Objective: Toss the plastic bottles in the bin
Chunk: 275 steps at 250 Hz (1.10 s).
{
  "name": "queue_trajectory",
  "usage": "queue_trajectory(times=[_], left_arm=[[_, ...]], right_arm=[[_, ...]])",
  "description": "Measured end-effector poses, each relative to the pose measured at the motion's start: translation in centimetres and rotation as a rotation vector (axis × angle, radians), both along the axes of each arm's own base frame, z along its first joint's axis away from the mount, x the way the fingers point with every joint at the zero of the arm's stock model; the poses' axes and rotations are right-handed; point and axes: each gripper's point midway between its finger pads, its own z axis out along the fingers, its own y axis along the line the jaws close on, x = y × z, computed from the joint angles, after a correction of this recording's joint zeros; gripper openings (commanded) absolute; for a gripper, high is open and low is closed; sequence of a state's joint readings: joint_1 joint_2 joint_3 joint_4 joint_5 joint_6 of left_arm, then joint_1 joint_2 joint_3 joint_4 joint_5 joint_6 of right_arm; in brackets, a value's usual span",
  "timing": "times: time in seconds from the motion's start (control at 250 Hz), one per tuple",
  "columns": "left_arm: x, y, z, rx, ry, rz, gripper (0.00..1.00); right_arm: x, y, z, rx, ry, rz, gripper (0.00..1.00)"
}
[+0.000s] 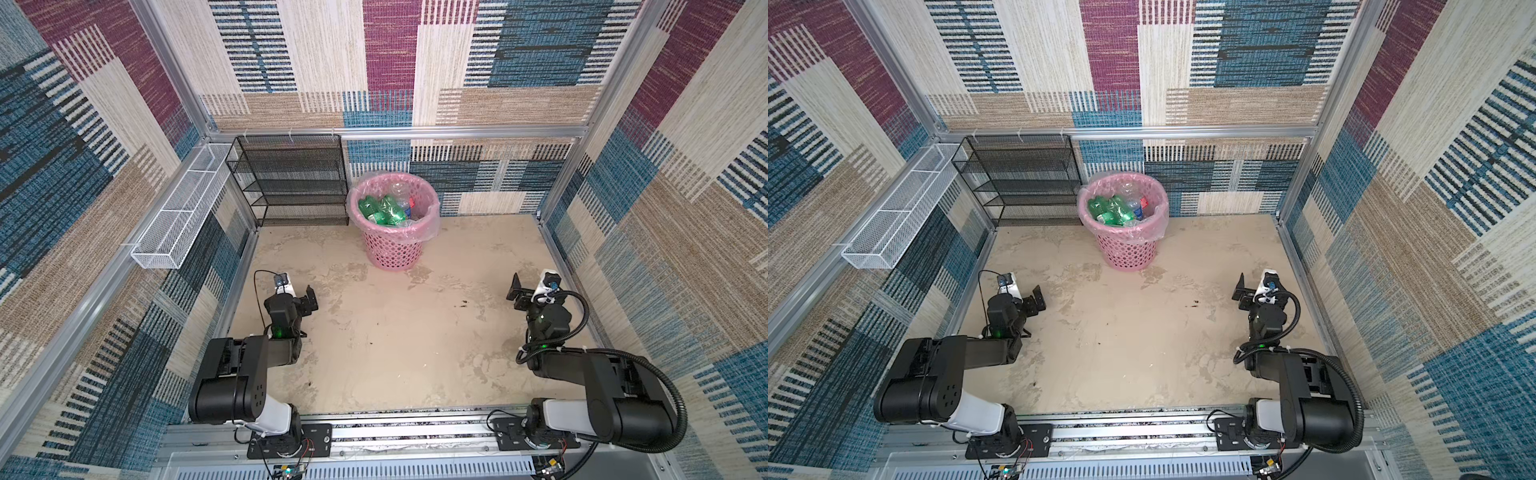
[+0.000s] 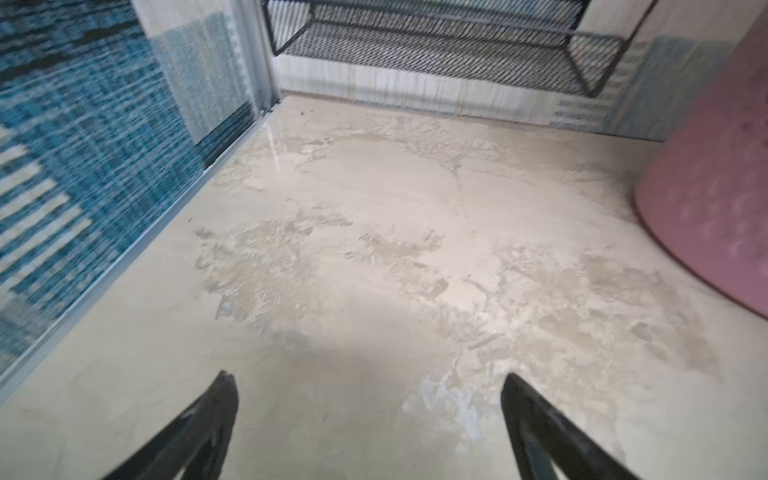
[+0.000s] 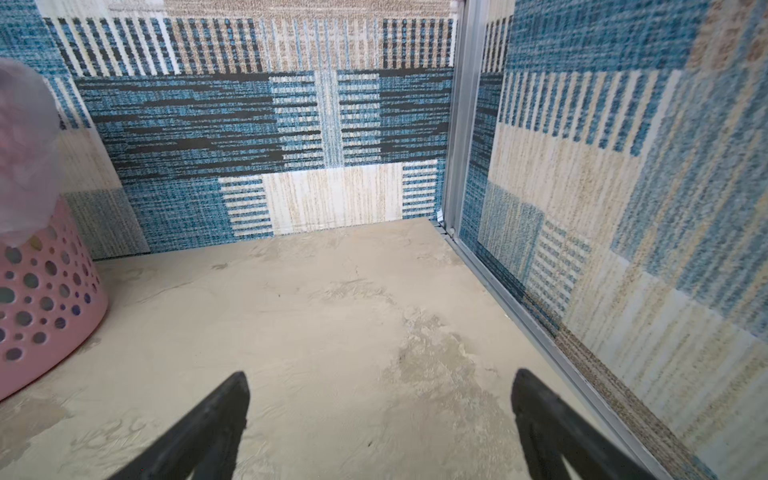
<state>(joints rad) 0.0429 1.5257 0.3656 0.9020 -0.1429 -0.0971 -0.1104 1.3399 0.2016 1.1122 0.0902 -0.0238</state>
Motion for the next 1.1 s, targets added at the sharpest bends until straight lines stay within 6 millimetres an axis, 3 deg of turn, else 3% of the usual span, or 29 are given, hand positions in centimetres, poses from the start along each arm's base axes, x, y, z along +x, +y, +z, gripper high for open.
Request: queue_trajectory(times=[0.304, 0.56, 0.74, 0.908, 0.968, 1.1], left_arm=[[0.0, -0.3, -0.6, 0.013, 0.028, -0.023, 0.99], [0.1, -0.3, -0.4, 0.03, 0.029, -0.03, 0.99], [0.2, -0.3, -0.4, 0.03, 0.027, -0.029, 0.99], [0.3, -0.3, -0.2, 0.03, 0.023, -0.031, 0.99], [0.3, -0.3, -0.2, 0.03, 0.024, -0.031, 0.99], [0.3, -0.4, -0.3, 0.03, 0.026, -0.033, 0.99]], right_arm=[[4.2, 1.7, -1.7, 0.03, 0.126, 0.216, 0.99], [2.2, 0.1, -3.0, 0.09, 0.146, 0.176, 0.98], [2.1, -0.6, -2.9, 0.119, 0.139, 0.134, 0.99], [0.4, 0.2, -3.4, 0.188, 0.09, 0.15, 1.0], [0.8, 0.5, -3.7, 0.212, 0.101, 0.16, 0.99], [1.7, 0.9, -2.0, 0.209, 0.047, 0.194, 0.99]])
